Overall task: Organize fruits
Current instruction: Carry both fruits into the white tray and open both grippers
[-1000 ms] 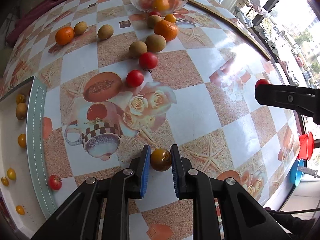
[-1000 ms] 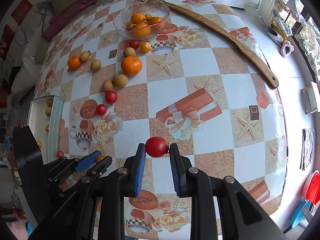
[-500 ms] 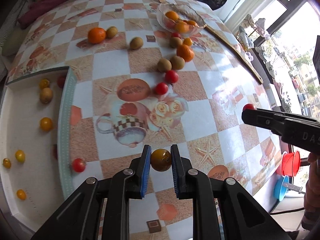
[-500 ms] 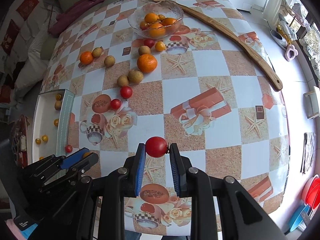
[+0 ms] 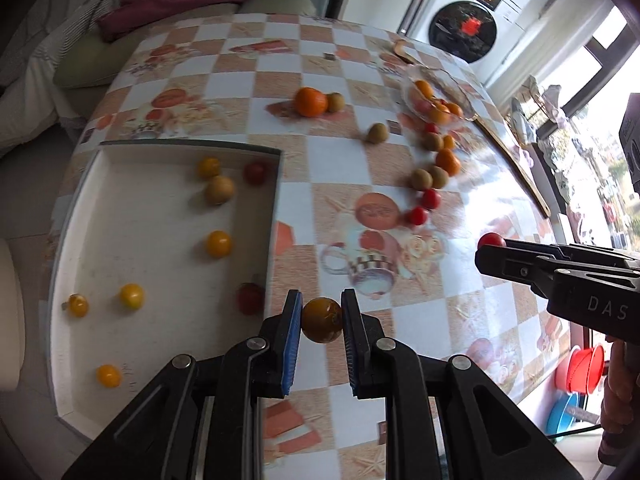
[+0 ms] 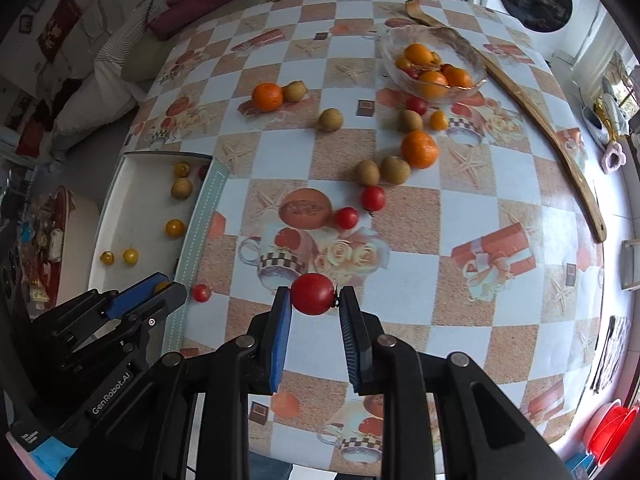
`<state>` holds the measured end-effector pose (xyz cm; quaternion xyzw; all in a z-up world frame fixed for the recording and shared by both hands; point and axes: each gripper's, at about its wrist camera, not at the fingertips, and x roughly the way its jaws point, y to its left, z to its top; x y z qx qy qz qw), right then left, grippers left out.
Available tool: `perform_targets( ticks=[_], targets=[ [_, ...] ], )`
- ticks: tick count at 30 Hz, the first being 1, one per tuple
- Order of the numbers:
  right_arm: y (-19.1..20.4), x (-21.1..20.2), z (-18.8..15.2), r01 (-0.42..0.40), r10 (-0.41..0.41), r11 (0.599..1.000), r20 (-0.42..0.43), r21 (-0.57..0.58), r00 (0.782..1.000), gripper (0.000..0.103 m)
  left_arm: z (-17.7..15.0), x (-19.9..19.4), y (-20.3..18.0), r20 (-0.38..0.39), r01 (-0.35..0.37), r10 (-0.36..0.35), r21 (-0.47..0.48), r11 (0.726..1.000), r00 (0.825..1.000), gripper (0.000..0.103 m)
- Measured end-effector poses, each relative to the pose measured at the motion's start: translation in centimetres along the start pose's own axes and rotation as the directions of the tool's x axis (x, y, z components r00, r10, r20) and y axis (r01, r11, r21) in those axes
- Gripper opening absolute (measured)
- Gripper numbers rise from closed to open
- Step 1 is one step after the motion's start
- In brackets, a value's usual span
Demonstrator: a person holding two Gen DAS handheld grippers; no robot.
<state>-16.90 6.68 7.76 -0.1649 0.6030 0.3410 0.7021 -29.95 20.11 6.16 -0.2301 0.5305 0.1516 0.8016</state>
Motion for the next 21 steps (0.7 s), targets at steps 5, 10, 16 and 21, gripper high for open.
perform_targets(
  ticks=[5, 10, 16, 21],
  targets=[
    [3.5, 0.9, 1.0, -0.023, 0.022, 0.999, -0.016, -0.049, 1.0, 0.026, -0.3, -0.7, 3.9, 0.007, -0.036, 0.037, -0.057, 0.998, 0.999, 0.021],
    [7.1, 2.2, 2.0, -0.044, 0.04, 0.994, -0.038, -0.102, 0.998, 0.026, -0.4, -1.0, 7.7, 0.01, -0.074, 0.076, -0.106, 0.992, 0.997, 0.021],
    [10.6, 4.3, 3.4, -0.067, 0.058, 0.987, -0.067, -0.145, 0.996, 0.026, 0.7, -0.8, 11.2, 0.011, -0.113, 0.115, -0.127, 0.985, 0.993, 0.021],
    [12.8, 6.3, 4.5, -0.081, 0.066, 0.983, -0.095, -0.164, 0.993, 0.026, 2.8, 0.7, 13.5, 0.004, -0.142, 0.143, -0.111, 0.984, 0.99, 0.021]
  ],
)
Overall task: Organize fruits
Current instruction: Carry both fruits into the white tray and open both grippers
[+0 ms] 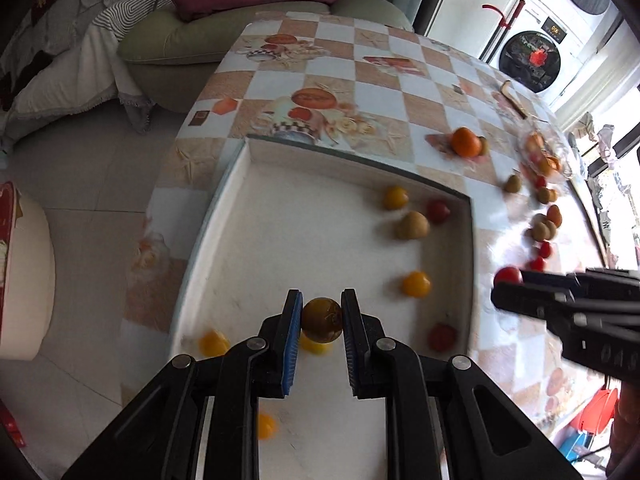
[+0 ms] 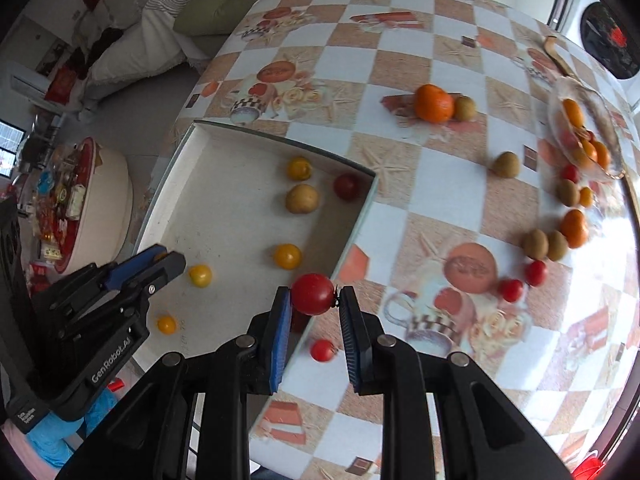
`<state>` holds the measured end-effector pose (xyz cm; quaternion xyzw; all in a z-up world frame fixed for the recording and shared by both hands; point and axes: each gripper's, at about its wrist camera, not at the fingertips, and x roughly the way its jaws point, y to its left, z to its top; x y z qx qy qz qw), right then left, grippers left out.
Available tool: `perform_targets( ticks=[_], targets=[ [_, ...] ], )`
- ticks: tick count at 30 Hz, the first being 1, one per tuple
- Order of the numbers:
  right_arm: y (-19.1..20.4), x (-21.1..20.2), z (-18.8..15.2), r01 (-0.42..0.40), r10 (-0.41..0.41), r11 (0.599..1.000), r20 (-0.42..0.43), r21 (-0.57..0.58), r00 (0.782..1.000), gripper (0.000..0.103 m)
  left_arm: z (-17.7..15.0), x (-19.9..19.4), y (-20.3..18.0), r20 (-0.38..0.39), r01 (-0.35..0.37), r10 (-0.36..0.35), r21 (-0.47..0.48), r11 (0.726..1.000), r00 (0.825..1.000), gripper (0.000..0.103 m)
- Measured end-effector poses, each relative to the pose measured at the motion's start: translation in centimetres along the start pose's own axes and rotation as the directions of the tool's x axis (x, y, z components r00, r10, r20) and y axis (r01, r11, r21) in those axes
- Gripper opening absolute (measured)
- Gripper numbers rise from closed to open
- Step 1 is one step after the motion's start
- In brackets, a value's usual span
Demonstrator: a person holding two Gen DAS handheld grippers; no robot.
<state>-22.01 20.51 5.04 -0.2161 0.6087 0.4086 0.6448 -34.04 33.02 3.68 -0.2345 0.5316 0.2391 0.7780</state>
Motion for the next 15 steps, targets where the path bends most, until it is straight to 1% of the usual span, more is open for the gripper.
perform_targets(
  ticks=[7, 15],
  targets=[
    [1.9, 2.6, 0.7, -0.011, 0.01, 1.0, -0.044, -0.019, 0.999, 0.026, 2.4, 3.2, 1.4, -0.035, -0.042, 0.043, 0.021, 0.999, 0.998, 0.021],
    [2.7, 4.7, 0.2, -0.012, 0.011, 1.0, -0.088, -0.019, 0.996, 0.026, 3.1, 5.5, 1.8, -0.075, -0.064, 0.067, 0.043, 0.997, 0.995, 0.021]
  ],
)
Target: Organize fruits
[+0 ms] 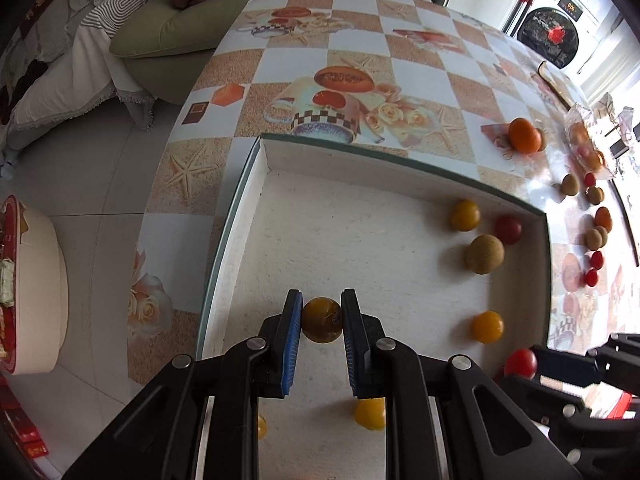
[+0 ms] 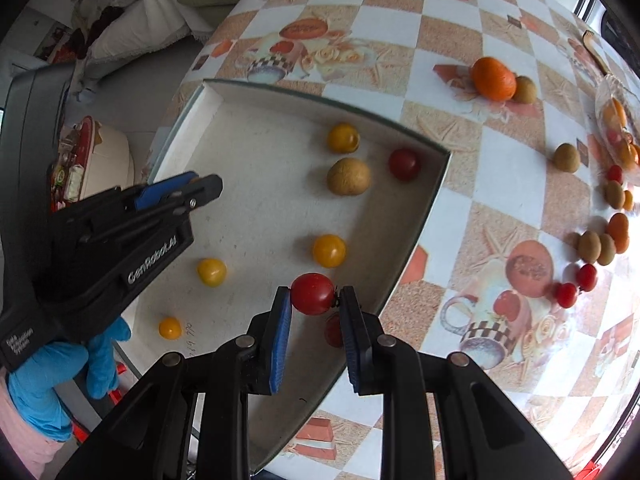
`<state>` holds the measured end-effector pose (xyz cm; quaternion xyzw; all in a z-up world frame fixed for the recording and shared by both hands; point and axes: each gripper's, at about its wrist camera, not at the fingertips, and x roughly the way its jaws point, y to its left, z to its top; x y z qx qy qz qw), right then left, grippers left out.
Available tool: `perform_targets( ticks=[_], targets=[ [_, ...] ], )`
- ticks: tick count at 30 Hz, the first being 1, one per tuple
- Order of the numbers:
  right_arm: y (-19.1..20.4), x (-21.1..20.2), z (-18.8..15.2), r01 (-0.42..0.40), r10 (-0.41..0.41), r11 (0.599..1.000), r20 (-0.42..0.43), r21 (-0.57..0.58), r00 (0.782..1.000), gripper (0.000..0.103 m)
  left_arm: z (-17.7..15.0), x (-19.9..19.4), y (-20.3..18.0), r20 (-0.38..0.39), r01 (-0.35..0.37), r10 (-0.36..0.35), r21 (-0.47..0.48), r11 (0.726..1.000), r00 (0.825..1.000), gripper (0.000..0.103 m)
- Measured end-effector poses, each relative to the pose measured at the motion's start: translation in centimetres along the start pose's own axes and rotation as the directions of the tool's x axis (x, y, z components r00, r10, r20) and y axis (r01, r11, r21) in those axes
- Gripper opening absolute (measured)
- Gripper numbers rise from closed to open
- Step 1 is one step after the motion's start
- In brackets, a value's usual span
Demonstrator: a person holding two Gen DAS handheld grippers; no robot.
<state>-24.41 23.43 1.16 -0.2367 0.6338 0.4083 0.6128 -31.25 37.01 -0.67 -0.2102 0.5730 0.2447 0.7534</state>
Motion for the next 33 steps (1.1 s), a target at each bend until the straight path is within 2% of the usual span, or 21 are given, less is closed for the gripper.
perform_targets(
  ticks=[7, 10, 11, 12, 13, 14, 16, 21, 24, 26, 27, 28, 29, 30, 33],
  targets=[
    [1.0, 2.2, -0.6, -0.008, 0.008, 1.0, -0.023, -0.01, 1.0, 0.026, 0.3, 0.7, -1.0, 0.005, -0.035, 0.035, 0.06, 0.998, 0.999, 0.021],
    [1.6, 2.8, -0.5, -0.013, 0.013, 1.0, -0.014, -0.023, 1.0, 0.027, 0.5, 0.7, -0.8, 0.003, -0.025, 0.025, 0.051, 0.998, 1.0, 0.022],
    [1.8, 3.0, -0.4, -0.016, 0.015, 0.999, -0.016, -0.03, 1.0, 0.027, 0.6, 0.8, -0.7, 0.002, -0.026, 0.026, 0.047, 0.999, 1.0, 0.026],
    [2.0, 3.2, -0.4, -0.017, 0.016, 0.999, -0.017, -0.036, 1.0, 0.028, 0.6, 0.8, -0.6, 0.001, -0.033, 0.033, 0.043, 0.999, 0.999, 0.043],
    [2.2, 3.3, -0.3, -0.018, 0.017, 0.999, -0.016, -0.041, 1.0, 0.03, 0.6, 0.6, -0.4, 0.005, -0.035, 0.035, 0.036, 0.999, 0.999, 0.067],
    [2.4, 3.4, -0.3, -0.018, 0.017, 0.999, -0.013, -0.05, 1.0, 0.033, 0.5, 0.2, -0.3, 0.027, -0.038, 0.037, 0.029, 0.999, 0.999, 0.071],
    [2.8, 3.3, -0.6, -0.015, 0.015, 0.997, 0.002, -0.073, 1.0, 0.05, 0.4, -0.3, -0.2, 0.05, -0.037, 0.035, 0.031, 0.999, 0.998, 0.071],
    [3.4, 2.6, -1.6, -0.001, 0.004, 0.993, 0.021, -0.122, 1.0, 0.055, 0.2, -1.0, 0.0, 0.041, -0.037, 0.036, 0.026, 0.999, 0.999, 0.072],
    [3.4, 1.5, -2.3, 0.004, 0.001, 0.991, 0.033, -0.131, 0.999, 0.072, -0.5, -1.7, 0.1, 0.024, -0.04, 0.04, 0.01, 0.999, 0.999, 0.072],
    [3.1, 0.9, -2.5, -0.012, 0.016, 0.993, 0.038, -0.117, 0.999, 0.075, -1.2, -2.3, 0.1, 0.011, -0.047, 0.047, -0.003, 0.999, 0.999, 0.072],
    [2.9, 0.6, -2.5, -0.014, 0.018, 0.994, 0.038, -0.11, 0.999, 0.076, -1.6, -2.6, 0.2, 0.01, -0.048, 0.048, -0.011, 0.999, 0.999, 0.073],
    [2.9, 0.4, -3.0, -0.009, 0.013, 0.995, 0.038, -0.102, 0.999, 0.079, -2.0, -3.1, 0.4, 0.011, -0.048, 0.048, -0.021, 0.999, 0.999, 0.09],
    [2.7, 0.2, -3.2, -0.005, 0.008, 0.996, 0.035, -0.093, 0.999, 0.079, -2.4, -3.4, 0.5, 0.011, -0.047, 0.047, -0.032, 0.998, 0.999, 0.1],
    [2.7, 0.0, -3.2, -0.001, 0.003, 0.996, 0.031, -0.085, 1.0, 0.079, -2.9, -4.1, 0.6, 0.028, -0.05, 0.051, -0.043, 0.998, 0.998, 0.103],
    [2.2, -0.8, -3.8, 0.018, -0.017, 0.998, 0.016, -0.067, 1.0, 0.081, -4.3, -5.6, 0.5, 0.042, -0.039, 0.042, -0.058, 0.998, 0.998, 0.103]
  ],
)
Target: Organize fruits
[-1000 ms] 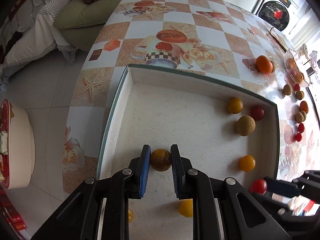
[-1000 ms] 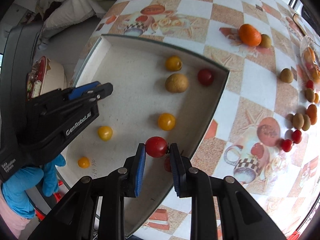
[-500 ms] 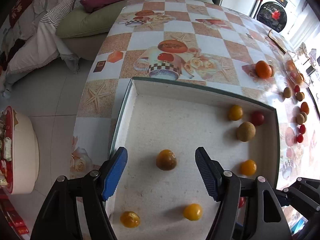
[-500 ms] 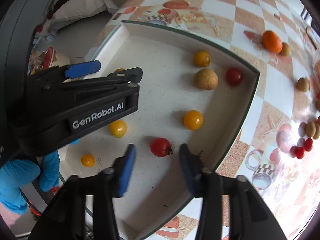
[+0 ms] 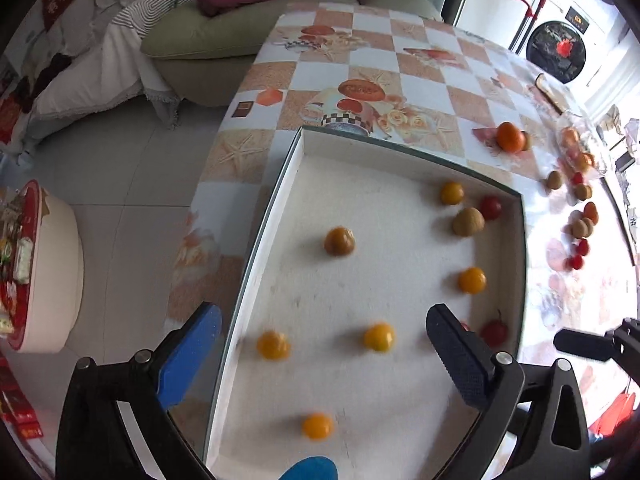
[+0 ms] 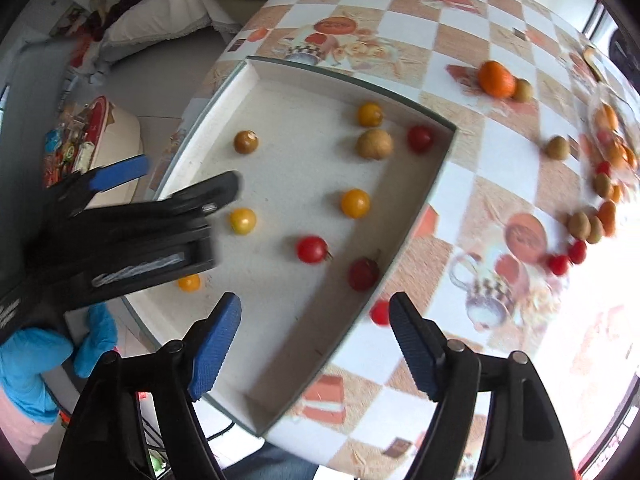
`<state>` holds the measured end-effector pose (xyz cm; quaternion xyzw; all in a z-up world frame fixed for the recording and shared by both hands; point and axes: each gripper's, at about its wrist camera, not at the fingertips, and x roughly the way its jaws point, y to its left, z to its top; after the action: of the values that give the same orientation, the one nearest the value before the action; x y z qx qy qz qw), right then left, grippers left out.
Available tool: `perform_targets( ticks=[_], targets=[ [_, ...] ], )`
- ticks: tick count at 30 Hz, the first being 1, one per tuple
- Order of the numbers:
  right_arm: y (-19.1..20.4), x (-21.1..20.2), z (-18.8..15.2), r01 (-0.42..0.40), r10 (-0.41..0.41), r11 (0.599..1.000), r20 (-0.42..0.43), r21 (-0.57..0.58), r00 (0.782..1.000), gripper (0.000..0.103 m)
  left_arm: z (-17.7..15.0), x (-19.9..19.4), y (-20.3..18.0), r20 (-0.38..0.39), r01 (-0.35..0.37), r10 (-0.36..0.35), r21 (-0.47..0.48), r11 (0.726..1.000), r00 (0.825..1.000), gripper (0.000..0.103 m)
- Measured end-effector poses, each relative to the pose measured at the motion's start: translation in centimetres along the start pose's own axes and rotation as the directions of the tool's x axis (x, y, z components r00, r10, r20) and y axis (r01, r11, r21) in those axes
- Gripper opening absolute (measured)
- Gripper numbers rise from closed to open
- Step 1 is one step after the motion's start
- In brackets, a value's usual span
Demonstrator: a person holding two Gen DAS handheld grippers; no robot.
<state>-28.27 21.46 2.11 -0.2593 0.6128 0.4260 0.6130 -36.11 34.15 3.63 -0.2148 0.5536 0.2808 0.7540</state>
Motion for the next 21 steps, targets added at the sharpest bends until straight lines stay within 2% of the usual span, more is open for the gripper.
perform_targets(
  ticks=[6, 10, 13, 15, 21],
  targets=[
    [-1.7, -1.8, -1.7, 0.037, -0.036, 0.999, -0.042, 0.028, 0.998, 0.082, -2.2, -2.9, -0.7, -0.025, 0.003, -0.003, 0.007, 1.0, 1.0, 0.103],
    [-2.3, -3.4, -2.9, 0.064, -0.062, 0.997, -0.051, 0.035, 0.997, 0.082, -3.9, -4.7, -1.2, -0.047, -0.067, 0.068, 0.025, 0.997, 0.997, 0.103],
    [-2.3, -4.7, -3.6, 0.079, -0.078, 0.996, -0.049, 0.027, 0.996, 0.083, -5.1, -5.9, -1.6, -0.054, -0.146, 0.148, 0.045, 0.988, 0.987, 0.103],
    [-2.1, -5.2, -3.9, 0.09, -0.089, 0.996, -0.05, 0.021, 0.995, 0.083, -5.7, -6.5, -1.7, -0.054, -0.17, 0.173, 0.056, 0.984, 0.983, 0.103],
    [-1.3, -6.0, -4.5, 0.088, -0.088, 0.996, -0.048, 0.007, 0.995, 0.083, -7.0, -8.2, -2.0, -0.061, -0.155, 0.16, 0.078, 0.985, 0.985, 0.103]
  ],
)
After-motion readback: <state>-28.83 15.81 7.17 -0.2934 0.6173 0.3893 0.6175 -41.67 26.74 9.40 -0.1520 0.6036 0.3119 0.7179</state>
